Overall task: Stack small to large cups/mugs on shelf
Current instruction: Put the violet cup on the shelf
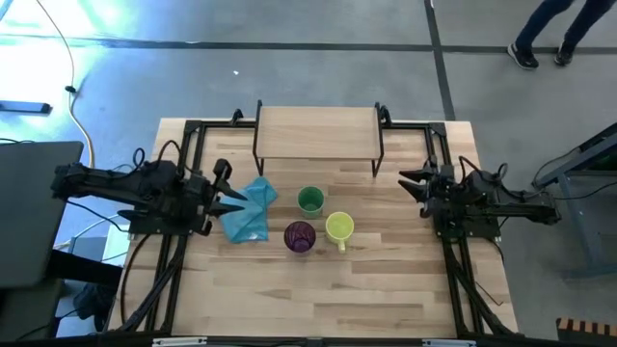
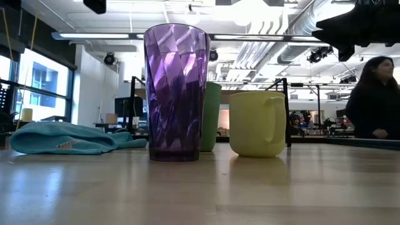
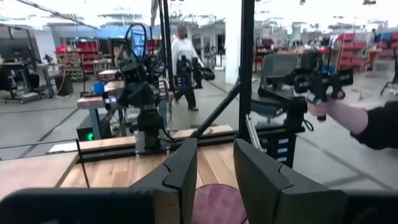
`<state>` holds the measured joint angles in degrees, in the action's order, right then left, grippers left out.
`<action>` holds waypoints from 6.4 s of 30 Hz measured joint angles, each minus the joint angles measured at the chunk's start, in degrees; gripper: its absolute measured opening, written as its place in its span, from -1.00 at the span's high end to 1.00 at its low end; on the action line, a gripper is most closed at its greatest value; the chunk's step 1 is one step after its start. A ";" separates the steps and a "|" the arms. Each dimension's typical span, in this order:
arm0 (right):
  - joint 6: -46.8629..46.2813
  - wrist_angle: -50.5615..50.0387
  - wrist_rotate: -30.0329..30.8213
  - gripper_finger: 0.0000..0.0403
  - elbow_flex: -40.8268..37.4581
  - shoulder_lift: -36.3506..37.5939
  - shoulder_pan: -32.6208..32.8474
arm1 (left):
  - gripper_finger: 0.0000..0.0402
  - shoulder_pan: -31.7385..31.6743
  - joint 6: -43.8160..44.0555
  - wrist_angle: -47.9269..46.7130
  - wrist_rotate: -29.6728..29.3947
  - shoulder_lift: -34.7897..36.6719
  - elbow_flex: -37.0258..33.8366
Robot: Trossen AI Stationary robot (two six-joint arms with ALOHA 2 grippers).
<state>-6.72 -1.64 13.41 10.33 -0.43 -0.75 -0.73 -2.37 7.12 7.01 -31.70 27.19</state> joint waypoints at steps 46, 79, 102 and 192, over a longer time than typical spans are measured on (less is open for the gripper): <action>1.02 -1.17 -6.05 0.36 0.15 0.00 0.02 | 0.53 0.04 12.07 -33.15 -5.55 -38.05 29.89; -2.38 -13.19 -5.93 0.36 0.09 -1.49 0.04 | 0.53 0.00 10.47 -40.09 -3.37 -47.30 42.28; -5.19 -13.13 -5.80 0.36 0.05 -1.49 0.04 | 0.53 0.04 13.65 -43.37 -6.64 -53.44 42.28; -9.13 -16.14 -5.84 0.36 0.02 -2.25 0.04 | 1.00 -4.02 9.48 -78.10 -27.37 -58.29 78.67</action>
<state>-15.86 -17.78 7.57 10.35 -2.68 -0.71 -4.75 7.11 -70.98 -20.36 -90.00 105.86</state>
